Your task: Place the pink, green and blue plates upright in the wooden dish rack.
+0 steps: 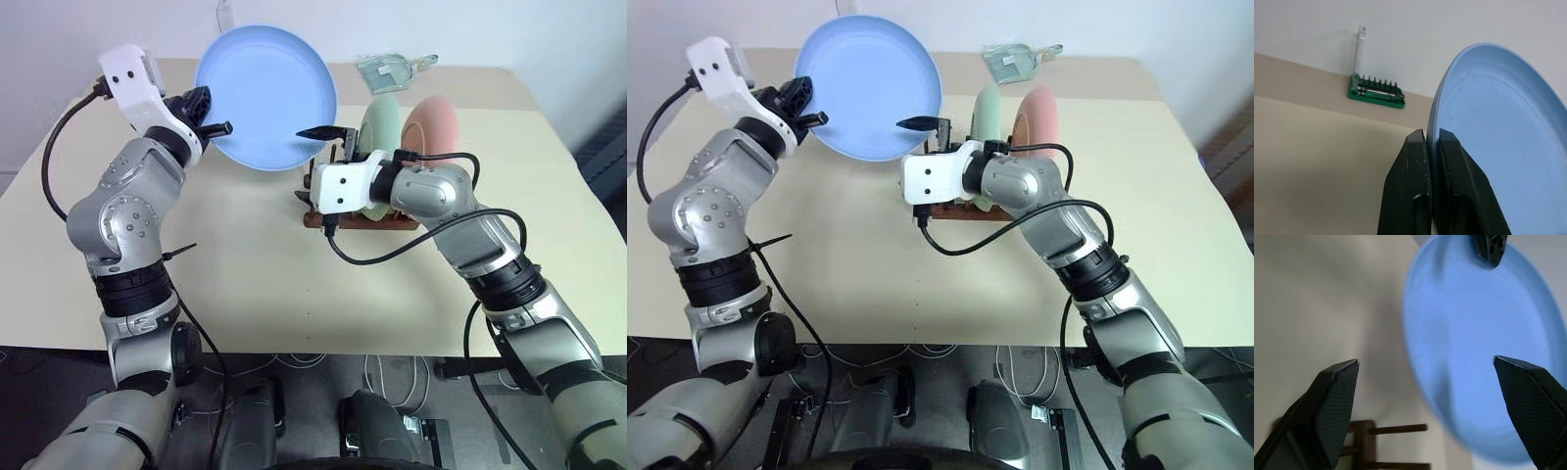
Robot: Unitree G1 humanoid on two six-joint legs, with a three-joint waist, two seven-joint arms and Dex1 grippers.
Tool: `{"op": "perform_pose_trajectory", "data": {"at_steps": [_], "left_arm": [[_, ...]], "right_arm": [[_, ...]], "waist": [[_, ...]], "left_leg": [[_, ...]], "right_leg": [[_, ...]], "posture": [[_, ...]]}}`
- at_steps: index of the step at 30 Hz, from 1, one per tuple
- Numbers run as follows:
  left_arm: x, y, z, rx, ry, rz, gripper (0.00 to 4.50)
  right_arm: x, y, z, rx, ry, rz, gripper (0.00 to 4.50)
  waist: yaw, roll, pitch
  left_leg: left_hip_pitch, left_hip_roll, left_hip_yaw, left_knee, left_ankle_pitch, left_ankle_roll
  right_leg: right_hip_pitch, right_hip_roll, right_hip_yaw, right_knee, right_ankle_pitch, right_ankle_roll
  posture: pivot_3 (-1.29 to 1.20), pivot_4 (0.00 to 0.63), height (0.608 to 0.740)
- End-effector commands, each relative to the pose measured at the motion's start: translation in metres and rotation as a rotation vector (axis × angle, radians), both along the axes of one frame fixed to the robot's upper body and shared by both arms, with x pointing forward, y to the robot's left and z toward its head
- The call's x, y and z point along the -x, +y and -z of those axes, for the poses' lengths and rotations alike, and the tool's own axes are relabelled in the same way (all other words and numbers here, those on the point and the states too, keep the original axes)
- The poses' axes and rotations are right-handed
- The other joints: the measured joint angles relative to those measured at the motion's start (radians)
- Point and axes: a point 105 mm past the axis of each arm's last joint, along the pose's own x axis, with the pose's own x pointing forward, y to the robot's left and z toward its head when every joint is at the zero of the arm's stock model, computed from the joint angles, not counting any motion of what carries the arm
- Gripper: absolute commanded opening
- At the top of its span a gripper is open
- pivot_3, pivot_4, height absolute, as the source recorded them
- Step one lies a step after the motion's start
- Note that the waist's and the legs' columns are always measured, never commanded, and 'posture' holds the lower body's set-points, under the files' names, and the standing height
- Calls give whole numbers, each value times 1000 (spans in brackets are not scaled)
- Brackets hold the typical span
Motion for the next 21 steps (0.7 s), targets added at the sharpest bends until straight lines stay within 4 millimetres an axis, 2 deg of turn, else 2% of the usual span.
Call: {"op": "perform_pose_trajectory", "data": {"at_steps": [1, 4, 10, 16, 19, 21], "left_arm": [[14, -14, -23, -14, -84, 49, 10], [15, -16, -23, -10, -79, 59, 0], [15, -16, -21, -1, -73, 68, 0], [16, -15, -25, 81, -96, 99, 0], [17, -13, -28, 142, -120, 115, 1090], [19, -6, -35, 219, -158, 112, 2079]], "right_arm": [[1, 5, -10, -7, -63, -20, 4246], [0, 7, -7, -1, -64, -27, 3234], [1, 7, -5, 5, -64, -32, 150], [2, 4, -2, 8, -66, -30, 60], [3, 4, -3, 8, -76, -30, 0], [4, 4, -5, 7, -87, -31, 0]], "waist": [[0, 0, 0], [0, 0, 0], [-1, 0, 0], [0, 0, 0], [1, 0, 0], [0, 0, 0]], "left_leg": [[0, 0, 0, 0, 0, 0], [0, 0, 0, 0, 0, 0], [0, 0, 0, 0, 0, 0], [0, 0, 0, 0, 0, 0], [0, 0, 0, 0, 0, 0], [0, 0, 0, 0, 0, 0]], "right_leg": [[0, 0, 0, 0, 0, 0], [0, 0, 0, 0, 0, 0], [0, 0, 0, 0, 0, 0], [0, 0, 0, 0, 0, 0], [0, 0, 0, 0, 0, 0], [0, 0, 0, 0, 0, 0]], "posture": [[0, 150, 732], [0, 150, 732], [0, 150, 732], [0, 150, 732], [0, 150, 732], [0, 150, 732]]}}
